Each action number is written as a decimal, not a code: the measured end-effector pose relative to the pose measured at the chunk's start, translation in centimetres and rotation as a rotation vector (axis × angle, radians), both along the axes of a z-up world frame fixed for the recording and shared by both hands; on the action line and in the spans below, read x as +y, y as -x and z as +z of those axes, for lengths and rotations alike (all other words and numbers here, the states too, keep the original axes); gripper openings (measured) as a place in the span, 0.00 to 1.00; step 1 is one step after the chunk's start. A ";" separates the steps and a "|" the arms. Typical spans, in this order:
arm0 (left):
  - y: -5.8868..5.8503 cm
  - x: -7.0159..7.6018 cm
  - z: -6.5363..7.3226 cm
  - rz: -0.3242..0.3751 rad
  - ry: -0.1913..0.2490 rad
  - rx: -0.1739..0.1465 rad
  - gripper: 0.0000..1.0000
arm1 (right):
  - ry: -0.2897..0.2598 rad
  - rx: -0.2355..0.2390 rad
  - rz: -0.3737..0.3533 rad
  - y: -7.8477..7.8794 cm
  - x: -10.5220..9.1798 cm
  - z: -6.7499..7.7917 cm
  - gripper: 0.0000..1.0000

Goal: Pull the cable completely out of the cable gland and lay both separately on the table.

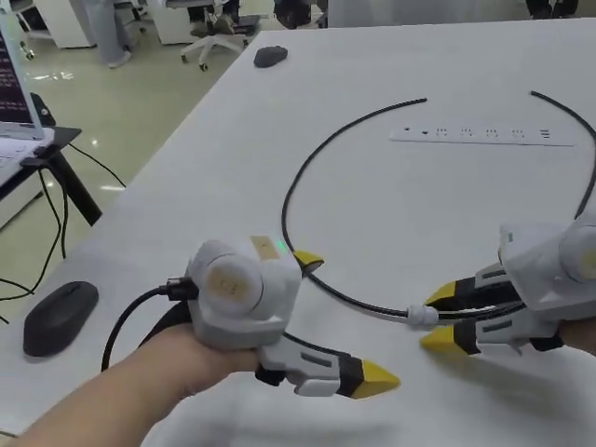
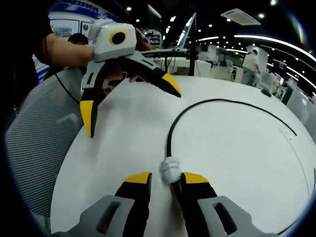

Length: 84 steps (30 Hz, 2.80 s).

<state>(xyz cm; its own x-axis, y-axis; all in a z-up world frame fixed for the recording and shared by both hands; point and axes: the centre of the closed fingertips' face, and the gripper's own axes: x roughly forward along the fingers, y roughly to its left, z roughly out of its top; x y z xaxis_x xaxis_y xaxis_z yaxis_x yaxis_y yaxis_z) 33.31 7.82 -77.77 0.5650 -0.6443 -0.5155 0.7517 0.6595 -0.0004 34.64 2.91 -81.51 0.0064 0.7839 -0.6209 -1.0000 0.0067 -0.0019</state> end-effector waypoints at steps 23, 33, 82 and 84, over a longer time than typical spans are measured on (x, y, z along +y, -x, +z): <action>7.9 -9.3 5.0 -0.215 0.402 0.243 0.41 | -0.088 -0.041 0.010 10.7 -4.6 8.9 0.07; 10.4 -10.7 6.4 -0.304 0.474 0.296 0.16 | -0.106 -0.111 0.022 12.5 -5.5 10.3 0.07; 9.7 -11.6 9.8 -0.367 0.613 0.447 0.14 | -0.195 -0.294 0.069 12.2 -5.7 13.6 0.07; 9.9 -11.7 9.6 -0.381 0.597 0.423 0.14 | -0.196 -0.252 0.055 12.3 -5.8 13.4 0.07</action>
<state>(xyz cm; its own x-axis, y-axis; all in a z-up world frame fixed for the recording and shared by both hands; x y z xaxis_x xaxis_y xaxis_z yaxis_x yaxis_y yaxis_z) 23.37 -3.89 -68.14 0.0871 -0.9855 -0.1455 0.7819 0.1581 -0.6030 22.31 -2.90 -68.09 0.0954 0.8918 -0.4422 -0.9671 -0.0222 -0.2533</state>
